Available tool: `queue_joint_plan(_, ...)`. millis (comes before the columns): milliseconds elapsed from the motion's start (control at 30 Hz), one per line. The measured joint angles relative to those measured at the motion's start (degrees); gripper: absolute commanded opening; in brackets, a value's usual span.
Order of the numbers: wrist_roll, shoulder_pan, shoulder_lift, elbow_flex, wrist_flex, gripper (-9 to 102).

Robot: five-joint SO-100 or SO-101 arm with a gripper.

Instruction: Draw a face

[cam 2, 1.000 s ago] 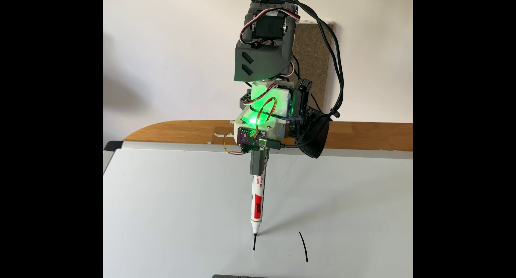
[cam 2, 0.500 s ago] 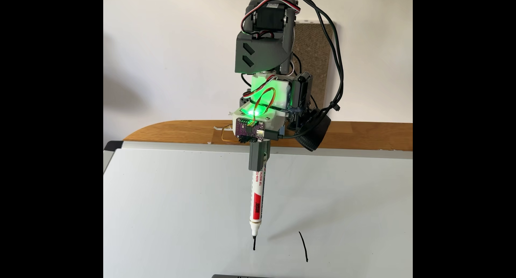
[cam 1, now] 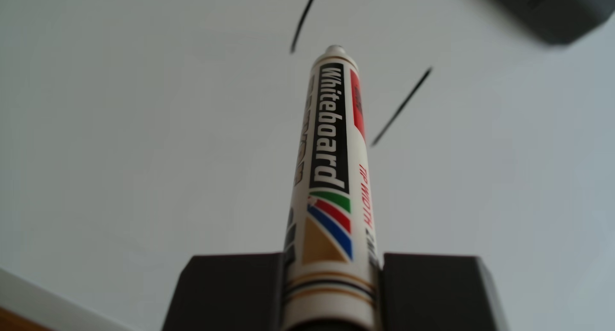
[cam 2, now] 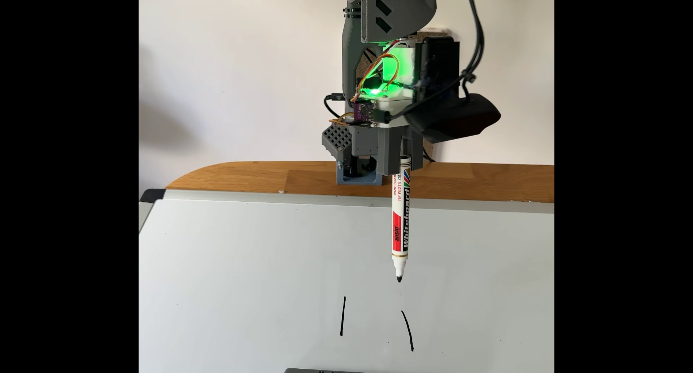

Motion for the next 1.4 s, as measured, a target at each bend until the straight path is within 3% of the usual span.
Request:
queue_joint_plan(367,19.2,-14.2,0.0,2.3,0.8,-1)
queue_joint_plan(833,22.8,-14.5,-4.5,8.6,-8.3,-1)
queue_joint_plan(1400,22.8,-13.8,-4.3,15.3,-12.0,-1)
